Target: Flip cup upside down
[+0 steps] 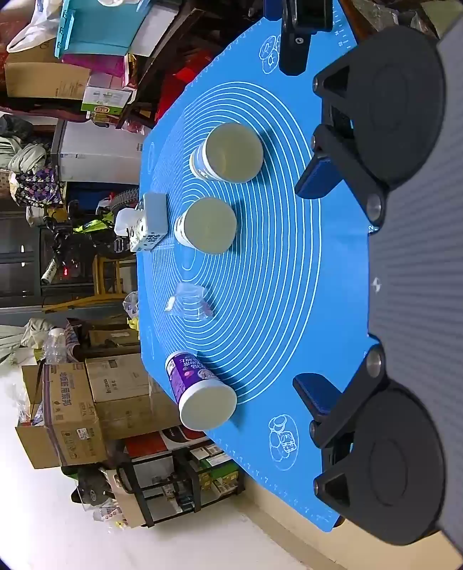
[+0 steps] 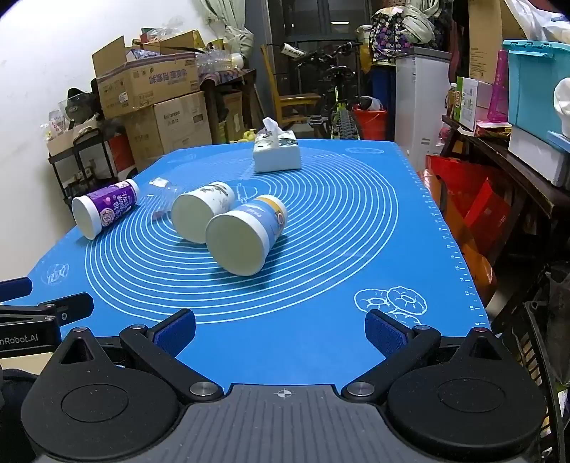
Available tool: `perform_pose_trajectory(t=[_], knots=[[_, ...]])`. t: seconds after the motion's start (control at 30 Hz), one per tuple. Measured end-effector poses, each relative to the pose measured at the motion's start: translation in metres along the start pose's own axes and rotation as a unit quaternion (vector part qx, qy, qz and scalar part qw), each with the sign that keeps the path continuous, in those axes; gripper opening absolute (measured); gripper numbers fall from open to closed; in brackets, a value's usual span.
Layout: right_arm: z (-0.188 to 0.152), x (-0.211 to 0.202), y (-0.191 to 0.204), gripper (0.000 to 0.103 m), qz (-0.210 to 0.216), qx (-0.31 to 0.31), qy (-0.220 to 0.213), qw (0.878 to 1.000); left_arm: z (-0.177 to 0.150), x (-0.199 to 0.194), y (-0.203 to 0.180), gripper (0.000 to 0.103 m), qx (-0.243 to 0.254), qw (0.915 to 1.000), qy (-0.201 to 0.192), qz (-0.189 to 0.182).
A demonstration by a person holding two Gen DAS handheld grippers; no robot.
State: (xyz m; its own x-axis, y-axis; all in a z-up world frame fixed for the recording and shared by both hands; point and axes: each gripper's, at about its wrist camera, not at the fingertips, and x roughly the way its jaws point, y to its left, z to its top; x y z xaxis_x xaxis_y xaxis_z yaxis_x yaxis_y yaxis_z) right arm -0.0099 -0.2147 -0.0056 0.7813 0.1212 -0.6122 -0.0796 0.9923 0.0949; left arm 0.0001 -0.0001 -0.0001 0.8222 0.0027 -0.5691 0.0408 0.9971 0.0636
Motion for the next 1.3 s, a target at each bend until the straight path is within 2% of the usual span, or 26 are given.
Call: perform_pose_trajectory(t=[1.3], knots=[[-0.002, 0.001, 0.003, 0.100, -0.003, -0.004, 0.004, 1.000, -0.004, 0.003, -0.011, 0.103, 0.023, 0.9997, 0.005, 0.006]])
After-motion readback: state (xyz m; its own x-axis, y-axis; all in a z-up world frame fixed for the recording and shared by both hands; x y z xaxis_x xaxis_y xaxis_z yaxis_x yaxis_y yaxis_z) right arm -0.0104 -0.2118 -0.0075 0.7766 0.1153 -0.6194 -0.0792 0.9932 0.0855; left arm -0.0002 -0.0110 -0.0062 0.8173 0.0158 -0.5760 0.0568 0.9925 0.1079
